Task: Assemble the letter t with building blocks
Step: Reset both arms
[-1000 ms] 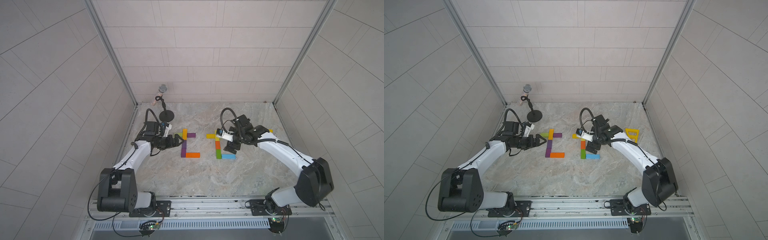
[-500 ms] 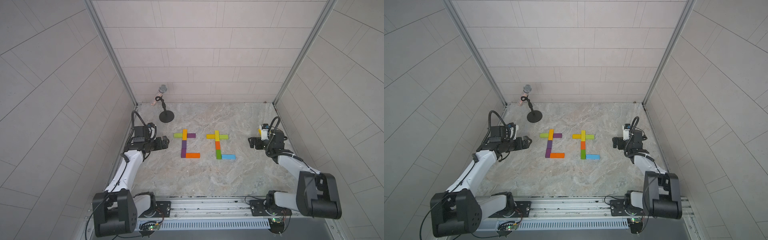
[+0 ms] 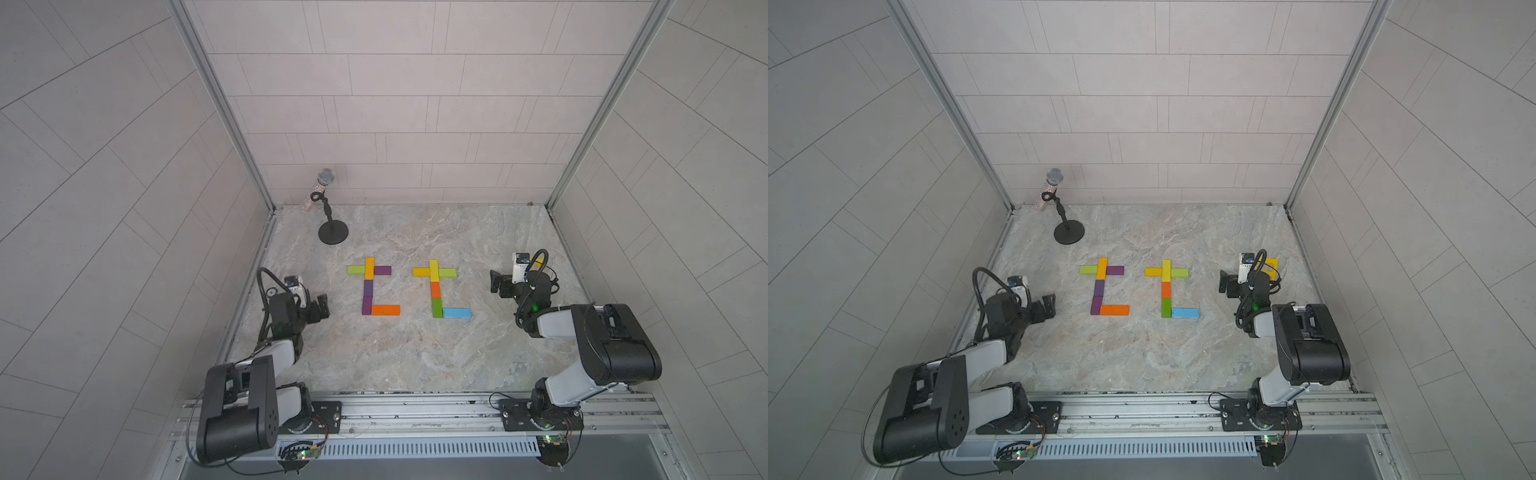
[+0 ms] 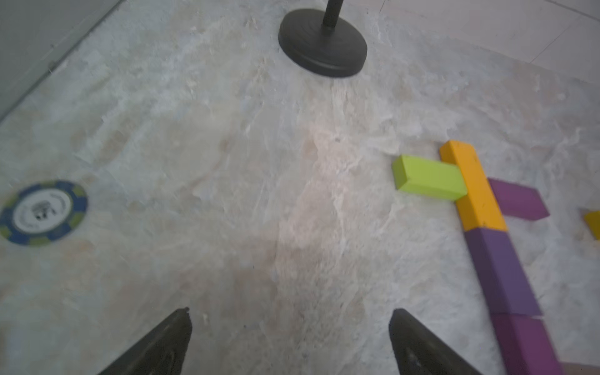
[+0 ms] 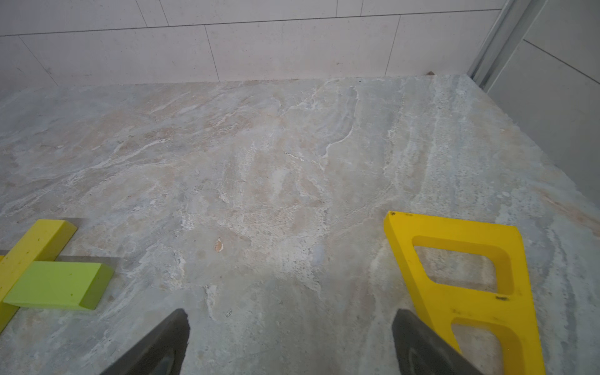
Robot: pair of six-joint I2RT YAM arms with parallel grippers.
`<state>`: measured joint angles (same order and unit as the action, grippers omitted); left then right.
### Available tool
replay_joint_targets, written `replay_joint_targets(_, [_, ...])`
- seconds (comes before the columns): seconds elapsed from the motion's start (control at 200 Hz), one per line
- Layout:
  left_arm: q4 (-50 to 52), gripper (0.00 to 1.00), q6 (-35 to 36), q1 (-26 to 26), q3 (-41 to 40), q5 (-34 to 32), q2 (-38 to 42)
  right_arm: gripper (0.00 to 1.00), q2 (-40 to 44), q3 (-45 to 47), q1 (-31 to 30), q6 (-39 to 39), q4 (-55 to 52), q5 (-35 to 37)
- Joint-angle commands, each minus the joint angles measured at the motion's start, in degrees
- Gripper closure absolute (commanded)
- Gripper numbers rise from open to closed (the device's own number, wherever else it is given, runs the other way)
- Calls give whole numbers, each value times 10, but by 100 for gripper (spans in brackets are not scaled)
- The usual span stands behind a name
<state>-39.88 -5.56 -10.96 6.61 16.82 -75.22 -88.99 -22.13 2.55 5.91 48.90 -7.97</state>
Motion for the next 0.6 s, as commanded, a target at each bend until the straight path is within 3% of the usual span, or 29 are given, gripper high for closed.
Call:
replay_joint_targets(0.0, [-296,0,-36,-9,24,-4,-51,0,-3,2,-1,-10,29,55])
replay_joint_targets(0.1, [-216,0,-18,11,82,-9,-80,0,-4,6,-1,-7,36,57])
replay_joint_targets(0.23, [-250,0,-10,26,89,-42,-127,0,20,-7,-14,-19,-26,77])
replay_joint_targets(0.31, [-218,0,3,44,99,-72,-125,0,17,3,-42,-34,4,126])
replay_joint_targets(0.39, [-186,0,23,65,123,-95,-131,0,9,6,-42,-33,24,129])
replay_joint_targets(0.485, [-241,0,29,75,111,-110,-164,0,12,10,-43,-33,23,130])
replay_joint_targets(0.595, [-194,0,22,74,132,-127,-162,0,1,11,-42,-32,45,129])
